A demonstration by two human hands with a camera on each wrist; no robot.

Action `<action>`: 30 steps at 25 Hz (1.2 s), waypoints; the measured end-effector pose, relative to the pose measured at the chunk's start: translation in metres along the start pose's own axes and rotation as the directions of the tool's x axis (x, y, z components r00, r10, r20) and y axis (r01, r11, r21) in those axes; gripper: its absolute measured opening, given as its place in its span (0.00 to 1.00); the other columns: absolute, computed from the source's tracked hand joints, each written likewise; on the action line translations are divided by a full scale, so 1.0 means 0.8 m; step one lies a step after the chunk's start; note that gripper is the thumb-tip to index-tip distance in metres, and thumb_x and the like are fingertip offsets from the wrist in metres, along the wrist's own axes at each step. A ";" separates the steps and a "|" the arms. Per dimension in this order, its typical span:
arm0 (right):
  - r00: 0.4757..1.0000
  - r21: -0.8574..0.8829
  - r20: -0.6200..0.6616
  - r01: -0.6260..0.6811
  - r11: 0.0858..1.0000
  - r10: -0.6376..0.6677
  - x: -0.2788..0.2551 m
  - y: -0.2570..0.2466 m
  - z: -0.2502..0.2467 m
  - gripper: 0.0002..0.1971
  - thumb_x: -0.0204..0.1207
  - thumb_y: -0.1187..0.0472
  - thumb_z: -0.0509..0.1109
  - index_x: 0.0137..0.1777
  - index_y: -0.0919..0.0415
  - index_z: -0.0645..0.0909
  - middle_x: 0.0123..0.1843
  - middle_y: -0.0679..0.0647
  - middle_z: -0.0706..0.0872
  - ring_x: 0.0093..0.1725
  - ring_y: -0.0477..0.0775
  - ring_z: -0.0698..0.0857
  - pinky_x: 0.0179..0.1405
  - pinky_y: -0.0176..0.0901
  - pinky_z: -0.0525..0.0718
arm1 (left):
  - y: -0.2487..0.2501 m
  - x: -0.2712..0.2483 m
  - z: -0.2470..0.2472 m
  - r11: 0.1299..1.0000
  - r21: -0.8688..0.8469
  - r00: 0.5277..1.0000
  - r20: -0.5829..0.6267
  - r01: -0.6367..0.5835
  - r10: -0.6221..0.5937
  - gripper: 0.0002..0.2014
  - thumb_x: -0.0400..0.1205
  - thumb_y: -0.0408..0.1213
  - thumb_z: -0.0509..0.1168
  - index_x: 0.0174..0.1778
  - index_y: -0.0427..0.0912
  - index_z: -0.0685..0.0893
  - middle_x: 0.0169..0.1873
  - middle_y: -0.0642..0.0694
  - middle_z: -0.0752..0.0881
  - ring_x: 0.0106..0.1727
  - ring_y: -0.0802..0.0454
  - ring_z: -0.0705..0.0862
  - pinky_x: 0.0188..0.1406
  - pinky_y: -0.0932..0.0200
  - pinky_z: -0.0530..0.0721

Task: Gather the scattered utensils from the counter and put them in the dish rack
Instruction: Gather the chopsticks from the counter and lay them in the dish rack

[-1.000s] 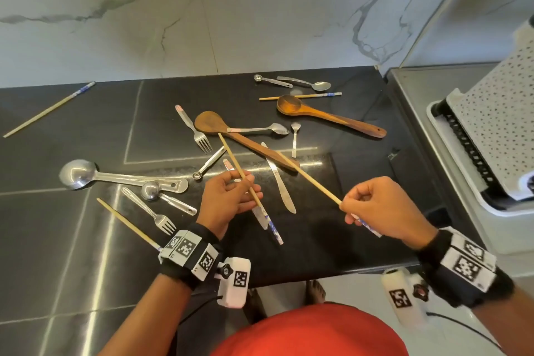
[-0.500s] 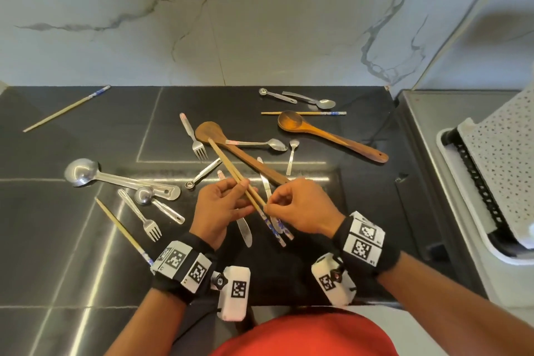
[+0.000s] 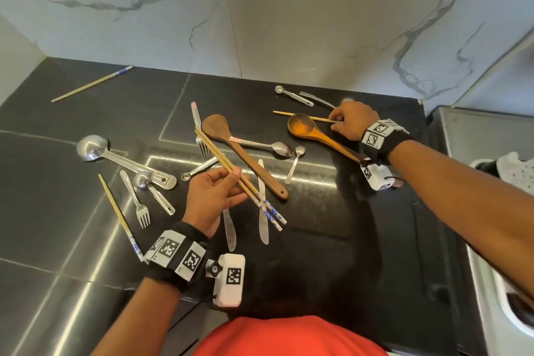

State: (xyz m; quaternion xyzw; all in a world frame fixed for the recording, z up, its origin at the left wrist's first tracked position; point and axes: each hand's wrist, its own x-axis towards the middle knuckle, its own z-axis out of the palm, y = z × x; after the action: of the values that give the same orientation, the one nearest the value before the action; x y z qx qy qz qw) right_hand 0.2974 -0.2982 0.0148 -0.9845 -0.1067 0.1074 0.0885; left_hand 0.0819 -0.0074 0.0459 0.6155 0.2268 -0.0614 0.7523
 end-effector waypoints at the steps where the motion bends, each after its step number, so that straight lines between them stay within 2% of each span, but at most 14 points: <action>1: 1.000 -0.014 0.009 0.006 1.000 -0.006 0.006 0.003 0.003 0.12 0.79 0.53 0.73 0.61 0.51 0.89 0.59 0.53 0.88 0.58 0.58 0.86 0.52 0.52 0.86 | 0.000 0.000 0.003 1.000 0.003 1.000 -0.004 -0.002 0.002 0.07 0.85 0.34 0.65 0.51 0.36 0.87 0.43 0.39 0.94 0.44 0.46 0.94 0.43 0.55 0.92; 4: 1.000 -0.037 0.011 -0.007 0.999 0.008 0.017 0.003 0.002 0.07 0.79 0.54 0.72 0.53 0.49 0.90 0.55 0.52 0.89 0.53 0.58 0.87 0.48 0.51 0.85 | -0.002 0.001 0.007 1.000 0.000 1.000 -0.022 -0.011 0.011 0.07 0.85 0.34 0.65 0.51 0.36 0.87 0.43 0.39 0.94 0.45 0.46 0.94 0.45 0.53 0.92; 6: 0.998 0.022 -0.018 -0.058 0.998 0.059 0.010 0.000 -0.008 0.07 0.79 0.55 0.71 0.51 0.51 0.90 0.52 0.54 0.91 0.52 0.59 0.88 0.53 0.54 0.86 | -0.002 0.000 0.006 1.000 -0.014 0.999 -0.031 -0.014 0.014 0.08 0.85 0.34 0.65 0.52 0.35 0.87 0.44 0.38 0.94 0.46 0.44 0.94 0.46 0.52 0.93; 8: 0.987 0.154 -0.135 -0.062 0.986 0.083 -0.010 -0.008 -0.022 0.08 0.79 0.56 0.71 0.52 0.53 0.91 0.50 0.55 0.92 0.51 0.58 0.88 0.57 0.58 0.86 | -0.002 -0.001 0.002 0.999 -0.026 0.998 -0.049 -0.026 0.024 0.08 0.85 0.34 0.66 0.53 0.34 0.87 0.45 0.36 0.93 0.46 0.44 0.94 0.46 0.52 0.93; 10: 0.970 0.405 -0.227 0.010 0.914 0.090 -0.046 -0.032 -0.035 0.08 0.79 0.57 0.72 0.54 0.54 0.90 0.50 0.53 0.91 0.50 0.55 0.89 0.55 0.54 0.88 | -0.003 -0.003 -0.004 0.999 -0.033 0.998 -0.052 -0.041 0.039 0.08 0.84 0.34 0.66 0.53 0.34 0.87 0.46 0.35 0.93 0.46 0.43 0.94 0.43 0.54 0.92; 12: 0.978 0.626 -0.208 0.113 0.771 0.026 -0.094 -0.076 -0.037 0.07 0.80 0.58 0.73 0.55 0.55 0.88 0.50 0.51 0.90 0.48 0.52 0.89 0.51 0.47 0.88 | -0.003 -0.005 -0.008 0.998 -0.041 0.998 -0.033 -0.046 0.045 0.09 0.85 0.35 0.66 0.54 0.33 0.87 0.47 0.34 0.93 0.47 0.42 0.94 0.43 0.55 0.92; 13: 0.982 0.667 -0.183 0.153 0.729 -0.039 -0.118 -0.103 -0.030 0.07 0.80 0.59 0.72 0.56 0.55 0.88 0.50 0.51 0.89 0.47 0.50 0.89 0.49 0.44 0.88 | -0.002 -0.005 -0.009 0.998 -0.045 0.999 -0.021 -0.044 0.043 0.09 0.85 0.35 0.66 0.54 0.33 0.86 0.47 0.34 0.93 0.48 0.42 0.93 0.44 0.55 0.92; 16: 0.966 0.637 -0.181 0.260 0.726 -0.187 -0.168 -0.183 0.009 0.07 0.81 0.59 0.71 0.56 0.56 0.88 0.49 0.49 0.88 0.46 0.43 0.85 0.46 0.36 0.83 | 0.001 -0.006 -0.015 0.995 -0.080 0.998 -0.006 -0.058 0.057 0.08 0.85 0.34 0.65 0.54 0.35 0.85 0.47 0.36 0.92 0.49 0.42 0.93 0.45 0.55 0.92; 19: 0.959 0.659 -0.178 0.282 0.697 -0.220 -0.185 -0.235 0.044 0.07 0.82 0.57 0.71 0.56 0.55 0.87 0.48 0.47 0.89 0.46 0.42 0.87 0.47 0.38 0.86 | 0.008 -0.008 -0.034 0.991 -0.098 0.996 0.004 -0.087 0.088 0.06 0.85 0.34 0.64 0.54 0.39 0.85 0.47 0.39 0.93 0.50 0.44 0.93 0.44 0.56 0.91; 23: 0.956 0.703 -0.171 0.287 0.651 -0.237 -0.187 -0.268 0.055 0.08 0.82 0.56 0.71 0.59 0.53 0.87 0.45 0.45 0.90 0.41 0.41 0.89 0.40 0.36 0.90 | 0.014 -0.010 -0.068 0.986 -0.111 0.993 -0.007 -0.120 0.120 0.07 0.86 0.34 0.64 0.55 0.37 0.85 0.49 0.37 0.92 0.50 0.43 0.93 0.44 0.55 0.91; 27: 0.945 0.671 -0.188 0.324 0.667 -0.269 -0.188 -0.303 0.062 0.10 0.81 0.51 0.71 0.60 0.48 0.85 0.42 0.45 0.90 0.38 0.43 0.89 0.40 0.44 0.91 | 0.016 -0.010 -0.105 0.978 -0.162 0.992 -0.024 -0.128 0.126 0.08 0.86 0.33 0.63 0.57 0.35 0.83 0.47 0.39 0.92 0.49 0.46 0.93 0.41 0.58 0.91; 30: 0.941 0.727 -0.118 0.300 0.617 -0.318 -0.193 -0.327 0.074 0.13 0.83 0.51 0.69 0.67 0.46 0.81 0.43 0.48 0.88 0.37 0.46 0.89 0.36 0.39 0.89 | 0.016 -0.010 -0.130 0.975 -0.163 0.988 -0.057 -0.148 0.141 0.08 0.86 0.32 0.63 0.58 0.33 0.83 0.46 0.40 0.92 0.49 0.46 0.93 0.41 0.59 0.90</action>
State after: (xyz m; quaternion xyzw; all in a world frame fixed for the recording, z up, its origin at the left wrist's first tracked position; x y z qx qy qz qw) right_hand 0.0864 -0.0731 0.0392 -0.8301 -0.2230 0.1355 0.4927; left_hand 0.0521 0.0936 0.0460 0.5664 0.2026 0.0266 0.7984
